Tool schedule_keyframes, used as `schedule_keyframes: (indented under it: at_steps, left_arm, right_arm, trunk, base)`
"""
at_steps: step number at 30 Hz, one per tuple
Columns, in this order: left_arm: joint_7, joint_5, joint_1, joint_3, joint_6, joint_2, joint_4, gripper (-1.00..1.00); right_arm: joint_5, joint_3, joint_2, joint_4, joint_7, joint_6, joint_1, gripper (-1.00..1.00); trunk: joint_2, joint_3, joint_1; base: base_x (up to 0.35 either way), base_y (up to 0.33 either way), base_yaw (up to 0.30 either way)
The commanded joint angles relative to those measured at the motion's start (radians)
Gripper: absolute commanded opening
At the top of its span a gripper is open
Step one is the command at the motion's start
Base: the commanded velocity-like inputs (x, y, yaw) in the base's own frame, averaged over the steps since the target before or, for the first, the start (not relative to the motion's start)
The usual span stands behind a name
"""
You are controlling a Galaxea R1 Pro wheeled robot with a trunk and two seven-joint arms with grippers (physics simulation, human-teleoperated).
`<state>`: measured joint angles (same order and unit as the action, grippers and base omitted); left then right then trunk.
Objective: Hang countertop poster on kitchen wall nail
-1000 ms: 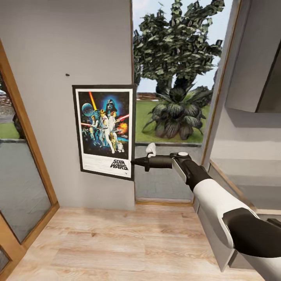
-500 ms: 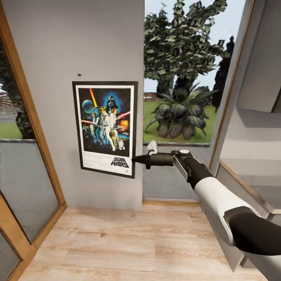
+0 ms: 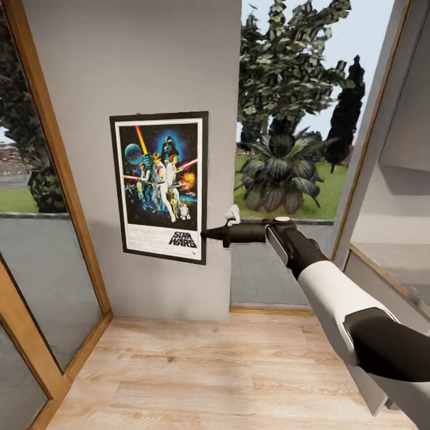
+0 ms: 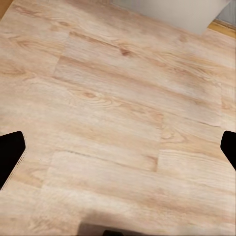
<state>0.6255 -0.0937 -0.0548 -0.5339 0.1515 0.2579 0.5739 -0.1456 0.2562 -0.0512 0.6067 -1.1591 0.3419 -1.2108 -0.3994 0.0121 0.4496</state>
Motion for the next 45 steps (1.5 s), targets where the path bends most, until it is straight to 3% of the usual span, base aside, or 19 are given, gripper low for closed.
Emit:
schedule_keyframes:
  at_steps: [1, 7, 12, 20, 28, 45]
  left_arm:
    - [0.005, -0.008, 0.0, 0.0, -0.001, 0.0, 0.0, 1.0]
    - [0.005, -0.008, 0.0, -0.001, -0.001, 0.001, -0.001, 1.0]
    - [0.005, -0.008, 0.0, -0.001, -0.001, 0.0, -0.002, 1.0]
    - [0.005, -0.008, 0.0, -0.001, -0.001, 0.0, -0.002, 1.0]
    - [0.005, -0.008, 0.0, -0.001, -0.001, 0.0, -0.002, 1.0]
    - [0.005, -0.008, 0.0, -0.002, 0.0, 0.0, -0.002, 1.0]
  right_arm:
    - [-0.011, 0.003, 0.0, -0.001, -0.002, 0.014, -0.001, -1.0]
    - [-0.012, 0.001, 0.0, -0.005, -0.001, 0.073, -0.093, -1.0]
    - [-0.015, -0.001, -0.001, -0.011, -0.001, 0.075, -0.119, -1.0]
    - [-0.021, 0.001, -0.002, -0.014, -0.009, 0.06, -0.113, -1.0]
    - [-0.022, 0.003, -0.004, -0.09, -0.01, -0.027, -0.109, -1.0]
    - [-0.022, 0.008, -0.008, -0.111, -0.013, -0.041, -0.108, -1.0]
  trunk:
    - [-0.001, 0.0, 0.0]
    - [-0.001, 0.0, 0.0]
    - [-0.001, 0.0, 0.0]
    - [-0.001, 0.0, 0.0]
    - [-0.001, 0.0, 0.0]
    - [-0.001, 0.0, 0.0]
  base:
    - [0.0, 0.247, 0.0]
    - [0.0, 0.191, 0.0]
    - [0.0, 0.045, 0.0]
    - [0.127, 0.004, 0.0]
    - [0.136, 0.061, 0.0]
    - [0.129, 0.089, 0.0]
